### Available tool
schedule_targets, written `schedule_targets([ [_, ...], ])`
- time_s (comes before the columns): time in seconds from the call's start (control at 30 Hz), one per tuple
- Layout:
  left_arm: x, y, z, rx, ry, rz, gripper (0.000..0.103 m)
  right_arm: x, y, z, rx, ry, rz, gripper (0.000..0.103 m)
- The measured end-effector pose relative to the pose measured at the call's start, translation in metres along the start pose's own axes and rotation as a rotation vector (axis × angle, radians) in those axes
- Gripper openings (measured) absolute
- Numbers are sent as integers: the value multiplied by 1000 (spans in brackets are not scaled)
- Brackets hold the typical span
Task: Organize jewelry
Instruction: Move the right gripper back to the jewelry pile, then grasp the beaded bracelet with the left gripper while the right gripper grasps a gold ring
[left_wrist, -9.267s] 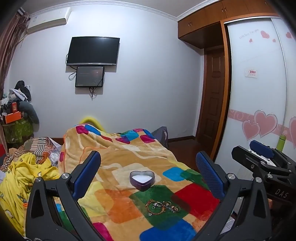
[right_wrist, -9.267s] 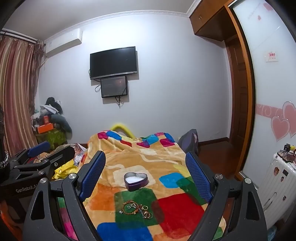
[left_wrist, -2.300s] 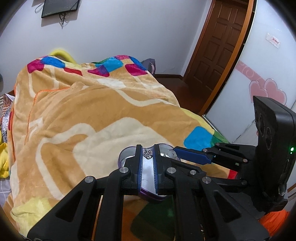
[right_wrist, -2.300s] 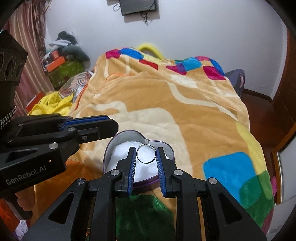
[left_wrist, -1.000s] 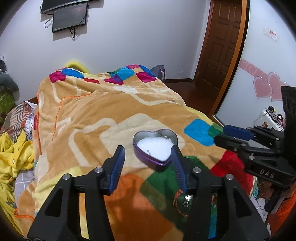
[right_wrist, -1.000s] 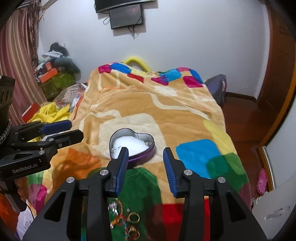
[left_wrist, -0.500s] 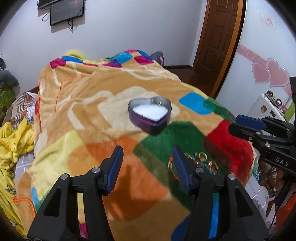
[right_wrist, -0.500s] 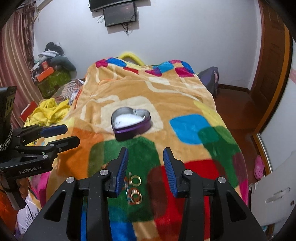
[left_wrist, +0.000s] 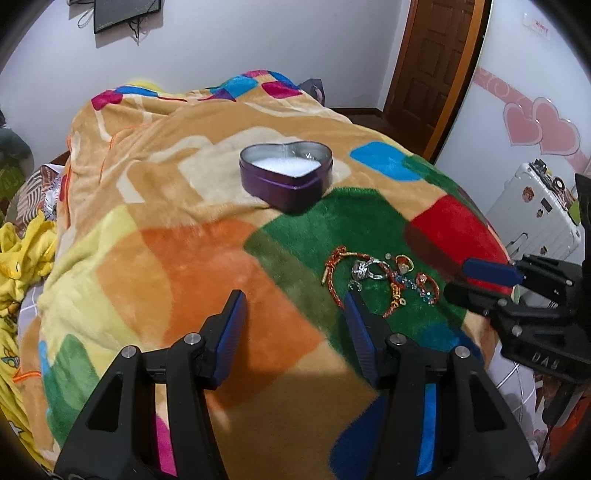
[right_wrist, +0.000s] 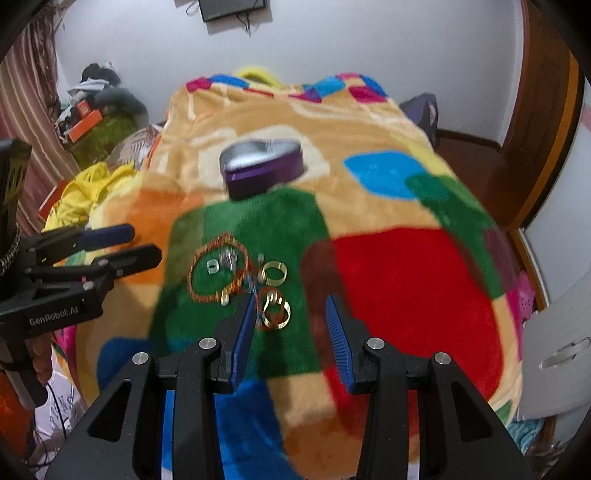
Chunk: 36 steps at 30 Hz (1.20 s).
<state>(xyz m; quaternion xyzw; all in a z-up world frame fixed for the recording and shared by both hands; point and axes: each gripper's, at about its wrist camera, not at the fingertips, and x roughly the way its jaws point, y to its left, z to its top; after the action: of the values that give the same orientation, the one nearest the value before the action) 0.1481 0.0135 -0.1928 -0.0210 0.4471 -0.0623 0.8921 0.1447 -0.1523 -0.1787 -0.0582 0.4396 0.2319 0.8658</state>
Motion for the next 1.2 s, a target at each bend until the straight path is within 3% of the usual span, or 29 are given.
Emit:
schedule_targets([
  [0.17,13,-4,4,9,24,-28,34,4,-2,-4,8,20,7,35],
  [0.4,33,-10,8,22,54,-37,29,6,-8,7,19,-10,5,36],
  [0.6,41,-12,8,28,58,-38,25,24,-4,12,-18,14,9,35],
  [0.93,47,-13,11,42,59,-49,6,33,1,14,-52,23,57,35],
  [1.07,46,-12,12,41,58,-50,4,37,2,14,-60,18,71,21],
  [1.2,43,-11,14,38,50,-45,2,35,3,15,-57,12,80,20],
])
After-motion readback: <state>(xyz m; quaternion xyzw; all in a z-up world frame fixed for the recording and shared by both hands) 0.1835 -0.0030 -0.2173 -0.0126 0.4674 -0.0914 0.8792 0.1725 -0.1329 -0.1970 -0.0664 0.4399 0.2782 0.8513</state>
